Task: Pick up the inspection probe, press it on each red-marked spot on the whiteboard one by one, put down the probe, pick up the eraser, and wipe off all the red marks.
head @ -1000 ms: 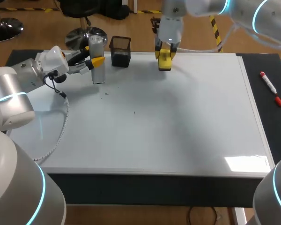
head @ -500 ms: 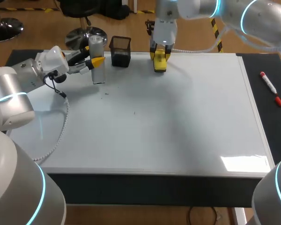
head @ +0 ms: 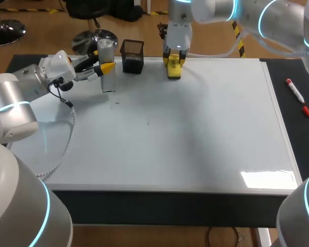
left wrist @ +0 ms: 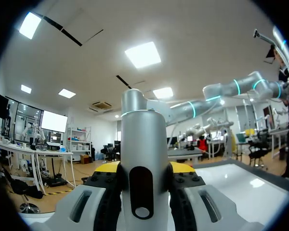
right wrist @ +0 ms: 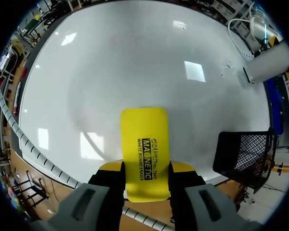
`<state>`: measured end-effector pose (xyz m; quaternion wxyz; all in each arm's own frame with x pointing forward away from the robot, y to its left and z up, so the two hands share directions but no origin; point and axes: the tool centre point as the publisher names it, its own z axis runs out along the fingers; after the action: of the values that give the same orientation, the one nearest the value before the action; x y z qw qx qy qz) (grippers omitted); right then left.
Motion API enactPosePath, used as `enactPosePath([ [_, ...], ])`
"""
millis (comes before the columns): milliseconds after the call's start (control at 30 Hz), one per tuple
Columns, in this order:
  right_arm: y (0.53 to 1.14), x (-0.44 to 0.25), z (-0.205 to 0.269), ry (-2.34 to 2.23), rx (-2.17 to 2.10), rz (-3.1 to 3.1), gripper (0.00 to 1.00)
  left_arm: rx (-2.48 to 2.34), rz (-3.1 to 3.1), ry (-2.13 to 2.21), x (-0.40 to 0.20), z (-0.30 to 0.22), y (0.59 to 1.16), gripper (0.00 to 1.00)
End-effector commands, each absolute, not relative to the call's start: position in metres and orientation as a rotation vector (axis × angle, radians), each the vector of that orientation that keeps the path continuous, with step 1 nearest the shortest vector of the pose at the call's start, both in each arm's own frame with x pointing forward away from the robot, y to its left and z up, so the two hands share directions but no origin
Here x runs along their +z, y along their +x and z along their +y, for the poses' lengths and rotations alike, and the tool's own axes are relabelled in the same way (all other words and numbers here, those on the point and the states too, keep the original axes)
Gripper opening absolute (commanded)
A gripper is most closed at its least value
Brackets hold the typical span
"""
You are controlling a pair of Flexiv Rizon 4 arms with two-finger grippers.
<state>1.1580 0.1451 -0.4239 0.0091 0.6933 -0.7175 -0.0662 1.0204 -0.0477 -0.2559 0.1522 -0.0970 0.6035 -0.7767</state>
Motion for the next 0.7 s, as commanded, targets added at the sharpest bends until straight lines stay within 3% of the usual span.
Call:
enactPosePath([
  [33,1.1637,-0.4236,0.1469,2.167,-0.205,-2.23,0.0,-2.229,1.728,-0.278,-0.2555,-0.0479,1.0203,0.0],
  [500,1.164,-0.424,0.1435,2.113,-0.172,-2.255,0.02,-2.229,1.728,-0.278,-0.2555,-0.0479,1.0203,0.0],
  [567,1.163,-0.4232,0.1424,2.101,-0.166,-2.261,0.32,-2.229,1.728,-0.278,-0.2555,-0.0479,1.0203,0.0],
  [600,1.1623,-0.4224,0.1418,2.1,-0.164,-2.263,0.53,-2.229,1.728,-0.278,-0.2555,-0.0479,1.0203,0.0],
  [633,1.1614,-0.4215,0.141,2.084,-0.152,-2.276,0.61,-2.229,1.728,-0.278,-0.2555,-0.0479,1.0203,0.0],
  [667,1.1606,-0.4204,0.1399,2.066,-0.148,-2.29,0.76,-2.229,1.728,-0.278,-0.2555,-0.0479,1.0203,0.0],
  [700,1.1601,-0.4197,0.1384,2.047,-0.137,-2.301,0.82,-2.229,1.728,-0.278,-0.2555,-0.0479,1.0203,0.0],
])
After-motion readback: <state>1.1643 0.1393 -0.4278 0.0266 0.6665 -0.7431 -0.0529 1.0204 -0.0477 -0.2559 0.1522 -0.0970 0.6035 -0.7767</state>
